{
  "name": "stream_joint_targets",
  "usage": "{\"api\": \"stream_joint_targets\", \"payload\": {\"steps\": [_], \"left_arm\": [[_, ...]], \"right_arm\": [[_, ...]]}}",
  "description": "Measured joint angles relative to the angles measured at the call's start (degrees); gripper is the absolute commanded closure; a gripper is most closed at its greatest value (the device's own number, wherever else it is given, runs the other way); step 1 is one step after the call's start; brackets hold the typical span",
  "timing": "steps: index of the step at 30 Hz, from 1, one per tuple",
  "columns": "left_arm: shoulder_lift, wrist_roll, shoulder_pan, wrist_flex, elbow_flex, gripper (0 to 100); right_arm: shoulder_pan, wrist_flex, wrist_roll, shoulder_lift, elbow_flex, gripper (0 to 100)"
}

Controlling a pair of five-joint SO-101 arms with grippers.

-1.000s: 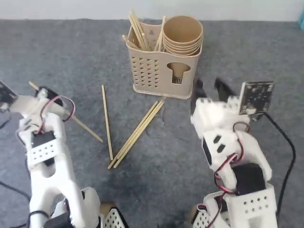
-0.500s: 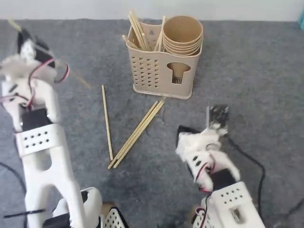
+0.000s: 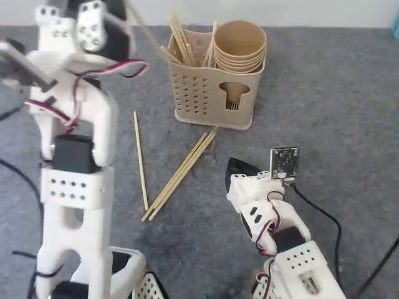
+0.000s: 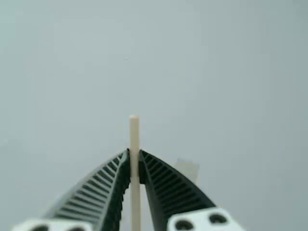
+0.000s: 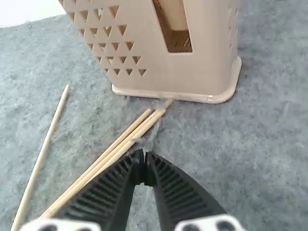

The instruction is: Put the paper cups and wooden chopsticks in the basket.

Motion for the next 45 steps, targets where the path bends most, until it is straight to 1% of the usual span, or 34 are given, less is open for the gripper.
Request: {"api": "stream_joint_targets", "payload": {"steps": [4,10,13,16,19,24,30,32,35,37,39,42,45], "left_arm": [[3.3,-0.7,3.3,-0.7,-5.9,99],[18.3,-0.8,3.6,-0.7,-18.9,99],[24.9,-0.8,3.6,-0.7,-23.1,99],[29.3,-0.8,3.5,-0.6,-23.8,99],[31.2,-0.8,3.5,2.3,-23.8,99],[34.5,-5.4,3.3,2.9,-23.8,99],[37.9,-6.6,3.3,2.9,-23.8,98],[37.9,-6.6,3.3,2.9,-23.8,94],[37.9,-6.6,3.3,3.0,-23.8,81],[37.9,-6.6,3.3,5.0,-23.8,74],[37.8,-6.6,3.1,9.8,-23.8,70],[35.9,-6.8,2.4,20.0,-23.8,70],[31.0,-6.8,1.8,29.6,-23.8,70]], "right_arm": [[0.0,0.0,0.0,0.0,0.0,99.0],[0.1,-0.1,0.0,0.0,0.0,99.0],[0.0,-0.1,0.0,0.0,0.0,99.0],[0.0,-0.1,0.0,0.0,0.0,99.0],[0.0,-0.1,0.0,0.0,0.0,99.0],[0.0,-0.1,1.1,0.0,0.0,99.0],[0.0,-0.1,3.8,0.0,0.0,99.0],[0.0,-0.1,3.8,0.0,0.0,99.0],[0.0,-0.1,4.0,0.0,0.0,99.0],[0.0,-0.1,4.0,0.0,0.0,99.0],[0.0,-0.1,4.0,0.0,0.0,99.0],[0.0,-0.1,4.0,0.0,0.0,99.0],[0.0,0.0,4.0,0.0,0.0,99.0]]}}
